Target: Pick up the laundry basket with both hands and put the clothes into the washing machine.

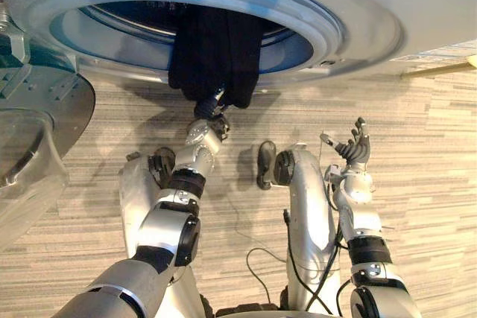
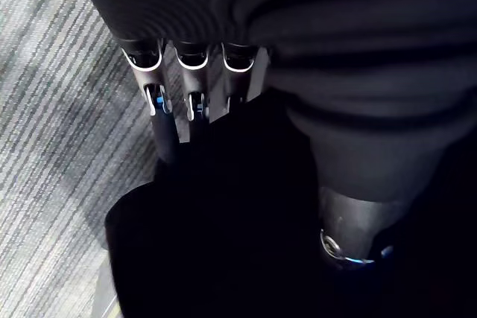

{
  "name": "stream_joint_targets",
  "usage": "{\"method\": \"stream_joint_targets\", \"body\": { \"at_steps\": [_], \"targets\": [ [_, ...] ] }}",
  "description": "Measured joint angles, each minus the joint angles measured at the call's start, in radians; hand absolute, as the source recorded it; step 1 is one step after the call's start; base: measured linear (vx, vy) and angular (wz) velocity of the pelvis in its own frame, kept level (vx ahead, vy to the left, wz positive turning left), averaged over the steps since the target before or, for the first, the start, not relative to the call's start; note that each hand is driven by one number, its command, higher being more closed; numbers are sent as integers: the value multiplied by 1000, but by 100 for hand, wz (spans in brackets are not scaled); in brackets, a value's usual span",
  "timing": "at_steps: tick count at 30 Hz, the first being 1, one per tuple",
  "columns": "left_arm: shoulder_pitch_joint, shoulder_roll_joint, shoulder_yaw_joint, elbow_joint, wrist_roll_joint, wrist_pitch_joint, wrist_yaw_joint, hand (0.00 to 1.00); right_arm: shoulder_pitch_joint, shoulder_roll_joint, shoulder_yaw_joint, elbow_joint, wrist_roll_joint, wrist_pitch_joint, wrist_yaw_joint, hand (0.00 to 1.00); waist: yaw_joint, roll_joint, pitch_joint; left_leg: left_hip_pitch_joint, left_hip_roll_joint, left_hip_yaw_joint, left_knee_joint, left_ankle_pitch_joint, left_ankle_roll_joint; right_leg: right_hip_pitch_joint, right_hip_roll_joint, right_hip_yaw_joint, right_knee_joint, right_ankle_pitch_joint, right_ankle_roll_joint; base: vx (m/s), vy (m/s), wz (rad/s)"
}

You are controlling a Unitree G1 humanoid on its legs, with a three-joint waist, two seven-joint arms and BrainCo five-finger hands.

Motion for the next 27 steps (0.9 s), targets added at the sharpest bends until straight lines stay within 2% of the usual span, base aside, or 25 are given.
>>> {"method": "stream_joint_targets", "body": {
  "at_steps": [7,16,19,22,25,27],
  "targets": [
    [24,-3,-8,-86,0,-13,20,100,12,3,-6,-3,-13,5,0,0,1,7,16,1,0,-8,-2,3,-1,0,-1,-2,0,7,-1,26,1,-1],
    [246,-59,-58,-372,4,-71,39,100,24,6,-44,-17,-40,27,-4,0,24,18,10,30,-18,-10,-21,13,4,25,-13,-11,0,-1,-17,44,-6,6],
    [355,-66,-81,-485,47,-88,38,100,35,3,-59,-24,-48,26,-10,0,34,27,-14,43,-29,-10,-36,15,2,38,-22,-18,-2,-11,-26,54,-14,14],
    [454,-68,-91,-582,116,-91,38,100,78,0,-77,-60,-51,24,-20,0,57,55,-57,45,-34,-13,-47,16,0,40,-24,-25,-8,-18,-32,60,-8,4],
    [522,-65,-100,-666,185,-111,37,100,86,-5,-78,-65,-60,19,-20,0,58,72,-68,65,-36,-16,-55,16,-2,61,-30,-32,-10,-26,-38,56,-8,6],
    [539,-63,-124,-716,213,-116,37,100,95,-5,-77,-82,-67,14,-19,0,59,72,-69,76,-36,-13,-66,16,-1,70,-34,-32,-14,-34,-32,49,-18,9]
  ]
}}
